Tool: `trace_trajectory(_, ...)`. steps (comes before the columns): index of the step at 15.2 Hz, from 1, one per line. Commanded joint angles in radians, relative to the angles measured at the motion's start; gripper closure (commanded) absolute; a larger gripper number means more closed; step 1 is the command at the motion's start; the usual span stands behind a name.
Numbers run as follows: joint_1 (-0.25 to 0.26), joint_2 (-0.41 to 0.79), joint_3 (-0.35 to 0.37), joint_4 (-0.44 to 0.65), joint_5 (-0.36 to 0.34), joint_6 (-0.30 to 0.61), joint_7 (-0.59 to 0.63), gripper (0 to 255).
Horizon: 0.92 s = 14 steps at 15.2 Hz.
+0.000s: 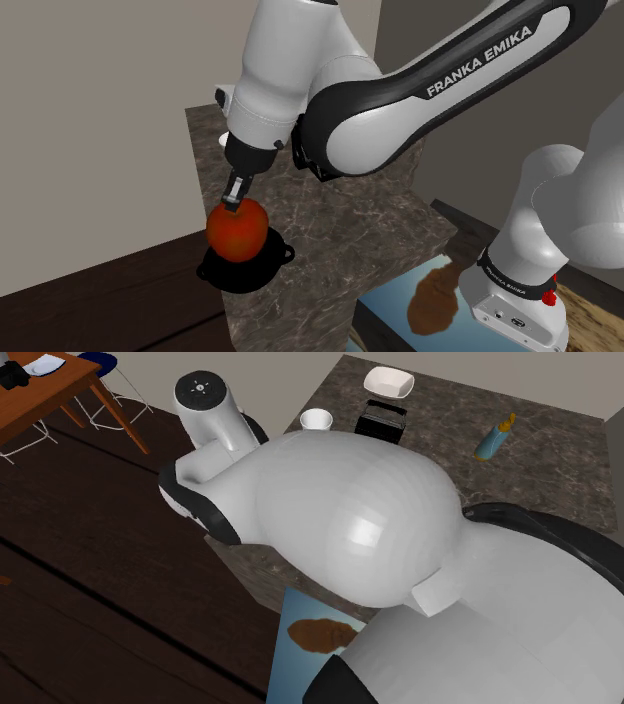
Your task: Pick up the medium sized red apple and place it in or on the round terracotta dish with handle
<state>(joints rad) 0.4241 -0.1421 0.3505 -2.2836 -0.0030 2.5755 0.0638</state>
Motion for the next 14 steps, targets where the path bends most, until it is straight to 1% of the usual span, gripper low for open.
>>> trace_trajectory(1, -0.001, 0.010, 0.002, -0.007, -0.007, 0.018, 0.005, 255)
trace_trajectory(8, -0.001, 0.010, 0.002, -0.007, -0.007, 0.018, 0.005, 255)
trace_trajectory(9, -0.001, 0.010, 0.002, -0.007, -0.007, 0.018, 0.005, 0)
trace_trajectory(14, -0.001, 0.010, 0.002, -0.007, -0.006, 0.018, 0.005, 0)
